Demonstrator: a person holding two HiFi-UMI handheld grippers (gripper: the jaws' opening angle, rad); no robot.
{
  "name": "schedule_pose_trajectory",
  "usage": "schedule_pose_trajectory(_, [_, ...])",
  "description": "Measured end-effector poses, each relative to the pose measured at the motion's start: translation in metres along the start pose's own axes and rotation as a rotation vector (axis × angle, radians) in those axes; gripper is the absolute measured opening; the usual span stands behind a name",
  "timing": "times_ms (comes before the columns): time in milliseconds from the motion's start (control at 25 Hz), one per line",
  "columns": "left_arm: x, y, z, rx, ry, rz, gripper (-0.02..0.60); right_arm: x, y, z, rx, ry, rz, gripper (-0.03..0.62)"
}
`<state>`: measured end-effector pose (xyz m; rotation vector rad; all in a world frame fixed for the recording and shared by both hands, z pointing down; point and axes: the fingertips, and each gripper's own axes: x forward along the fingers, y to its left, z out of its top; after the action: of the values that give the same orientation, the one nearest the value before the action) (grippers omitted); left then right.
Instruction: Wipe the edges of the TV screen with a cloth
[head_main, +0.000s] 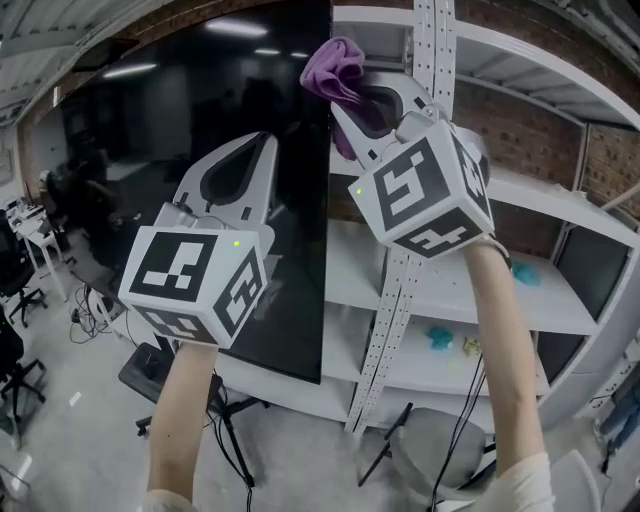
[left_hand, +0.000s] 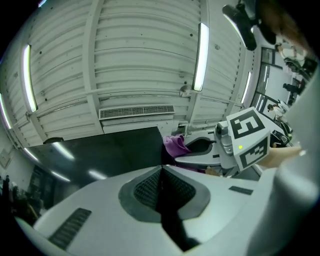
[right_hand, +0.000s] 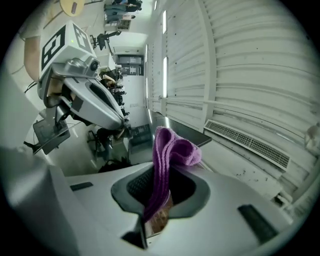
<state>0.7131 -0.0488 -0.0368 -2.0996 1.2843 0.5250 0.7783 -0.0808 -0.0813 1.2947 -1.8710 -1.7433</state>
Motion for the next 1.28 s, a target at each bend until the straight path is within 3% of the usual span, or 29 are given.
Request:
schedule_pose_trajectory(160, [-0.023, 0.001, -0.027, 0.050, 0.008, 0.037, 0.015, -0.010, 0.047, -0.016, -0.043, 0.014, 0.041, 0.061])
schedule_pose_trajectory(440, [-0.055, -0.025, -0.090, 0.089, 0.091, 0.076, 0.015, -0.049, 0.118, -0.051, 0.005, 0.050, 0.070, 0.061])
schedule_pose_trajectory(720, [-0.086, -0.045, -0.179, 0.121, 0.221, 0.043, 0.016, -0.073, 0.205, -0.078, 0.049, 0.114, 0.111, 0.061])
schedule_pose_trajectory(1000, [-0.135, -0.056, -0.254, -0.006, 0.298, 0.044, 0.015, -0.107, 0.292, -0.108, 0.107, 0.217, 0.141, 0.061])
schedule_pose_trajectory(1280, [-0.198, -0.066, -0.323, -0.152, 0.360, 0.100, 0.015, -0.139, 0.385, -0.139, 0.175, 0.342, 0.145, 0.061])
